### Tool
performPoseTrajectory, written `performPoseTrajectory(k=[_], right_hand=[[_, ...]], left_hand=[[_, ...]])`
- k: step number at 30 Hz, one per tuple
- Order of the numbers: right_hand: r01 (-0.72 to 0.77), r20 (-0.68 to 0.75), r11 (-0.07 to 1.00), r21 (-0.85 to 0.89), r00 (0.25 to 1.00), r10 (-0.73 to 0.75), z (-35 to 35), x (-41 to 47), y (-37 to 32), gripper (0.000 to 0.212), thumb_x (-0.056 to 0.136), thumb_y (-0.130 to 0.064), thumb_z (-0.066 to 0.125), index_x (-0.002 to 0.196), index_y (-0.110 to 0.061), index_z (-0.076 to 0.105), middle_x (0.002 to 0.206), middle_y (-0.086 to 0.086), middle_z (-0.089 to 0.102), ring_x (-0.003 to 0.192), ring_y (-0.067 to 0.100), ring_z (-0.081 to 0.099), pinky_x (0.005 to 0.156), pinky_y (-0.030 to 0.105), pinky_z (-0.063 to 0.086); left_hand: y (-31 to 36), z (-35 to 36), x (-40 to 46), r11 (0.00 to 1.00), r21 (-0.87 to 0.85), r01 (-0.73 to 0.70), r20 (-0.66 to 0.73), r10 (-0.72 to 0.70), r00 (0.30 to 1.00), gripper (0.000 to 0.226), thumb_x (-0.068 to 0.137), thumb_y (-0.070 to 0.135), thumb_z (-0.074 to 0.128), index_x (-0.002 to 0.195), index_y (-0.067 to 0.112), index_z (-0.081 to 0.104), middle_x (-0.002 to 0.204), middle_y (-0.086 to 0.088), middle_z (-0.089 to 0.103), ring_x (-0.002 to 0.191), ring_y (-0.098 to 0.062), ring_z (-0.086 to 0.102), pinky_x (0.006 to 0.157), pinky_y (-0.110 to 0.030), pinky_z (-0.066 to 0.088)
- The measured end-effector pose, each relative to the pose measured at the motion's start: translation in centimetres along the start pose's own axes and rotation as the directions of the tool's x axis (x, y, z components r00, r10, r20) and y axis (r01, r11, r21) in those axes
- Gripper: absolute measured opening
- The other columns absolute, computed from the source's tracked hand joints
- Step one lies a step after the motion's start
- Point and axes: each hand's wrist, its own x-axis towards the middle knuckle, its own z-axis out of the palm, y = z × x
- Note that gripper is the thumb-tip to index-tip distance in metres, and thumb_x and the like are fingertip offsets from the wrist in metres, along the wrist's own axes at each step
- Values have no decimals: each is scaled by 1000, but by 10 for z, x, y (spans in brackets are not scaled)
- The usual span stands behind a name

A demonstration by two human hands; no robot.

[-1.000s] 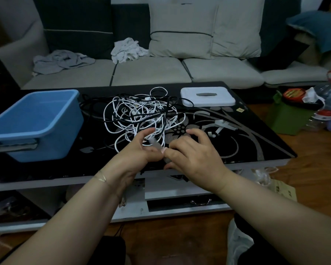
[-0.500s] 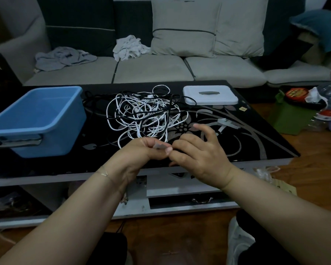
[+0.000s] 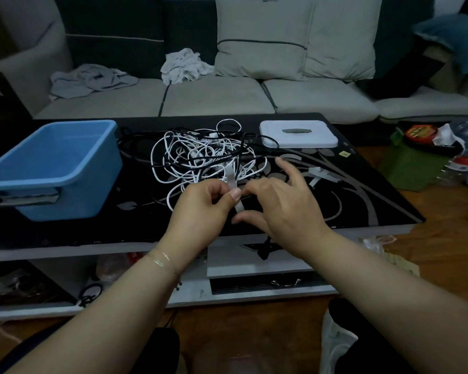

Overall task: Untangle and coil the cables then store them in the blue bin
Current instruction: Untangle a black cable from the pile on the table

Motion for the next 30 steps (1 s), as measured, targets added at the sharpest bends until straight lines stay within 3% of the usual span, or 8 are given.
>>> performPoseTrajectory(k=[2, 4, 8, 14, 17, 21, 25, 30], right_hand=[[-69, 68, 996, 53, 996, 65, -3, 4, -2, 49, 83, -55, 56, 104, -13, 40, 80, 1, 68, 68, 17, 65, 82, 30, 48], [-230, 186, 963, 138, 961, 203, -9, 10, -6, 55, 79, -59, 55, 108, -15, 41, 87, 1, 68, 72, 19, 66, 59, 29, 47], [-527, 464, 764, 372, 819, 338, -16, 14, -8, 51, 84, -40, 67, 124, -18, 45, 118, -3, 60, 107, 15, 59, 84, 40, 50], [-568, 445, 718, 402, 807, 389, -18, 15, -10, 39, 87, -35, 64, 119, -20, 49, 114, -7, 62, 106, 16, 61, 83, 45, 50], [-608, 473, 688, 396, 777, 415, -21, 18, -8, 41, 86, -38, 67, 118, -25, 45, 113, -8, 63, 108, 17, 62, 84, 46, 50], [-645, 496, 662, 382, 747, 442, -21, 19, -8, 41, 86, -39, 67, 115, -27, 42, 114, -9, 63, 110, 16, 61, 88, 46, 50], [-657, 505, 652, 379, 737, 449, -23, 22, -11, 39, 85, -40, 66, 113, -26, 42, 111, -9, 64, 107, 17, 62, 87, 46, 50], [-662, 557, 663, 350, 716, 421, -28, 27, -7, 42, 84, -41, 67, 115, -28, 42, 115, -14, 63, 104, 7, 61, 87, 32, 48]], left_hand=[[2, -2, 0, 999, -35, 33, 22, -32, 999, 34, 93, 24, 61, 61, 14, 56, 42, 11, 44, 39, -3, 34, 42, -17, 27], [1, -5, 2, 987, -131, 94, 43, -89, 995, 36, 94, 22, 60, 60, 13, 54, 42, 8, 42, 39, -7, 31, 41, -21, 23], [4, -10, 6, 944, -291, 156, 60, -145, 988, 29, 94, 19, 60, 71, 2, 60, 55, -9, 44, 50, -16, 34, 48, -24, 25], [14, -11, 0, 895, -429, 118, 47, -108, 993, 29, 94, 15, 59, 66, 7, 58, 46, 2, 56, 41, -9, 51, 42, -16, 42], [15, -10, -1, 932, -361, 40, 2, -42, 999, 31, 94, 15, 59, 64, 9, 57, 43, 7, 52, 39, -2, 46, 41, -13, 37], [11, -6, -1, 940, -341, 6, -46, -23, 999, 31, 93, 16, 60, 63, 8, 57, 53, 2, 59, 50, -11, 59, 47, -19, 47], [2, -7, 5, 981, -137, -138, -155, 116, 981, 32, 90, 18, 65, 60, 11, 59, 67, 2, 52, 62, -7, 50, 61, -21, 42], [5, -9, 0, 984, -141, -107, -85, 96, 992, 35, 92, 21, 62, 59, 11, 60, 48, 12, 42, 48, -1, 37, 48, -14, 29]])
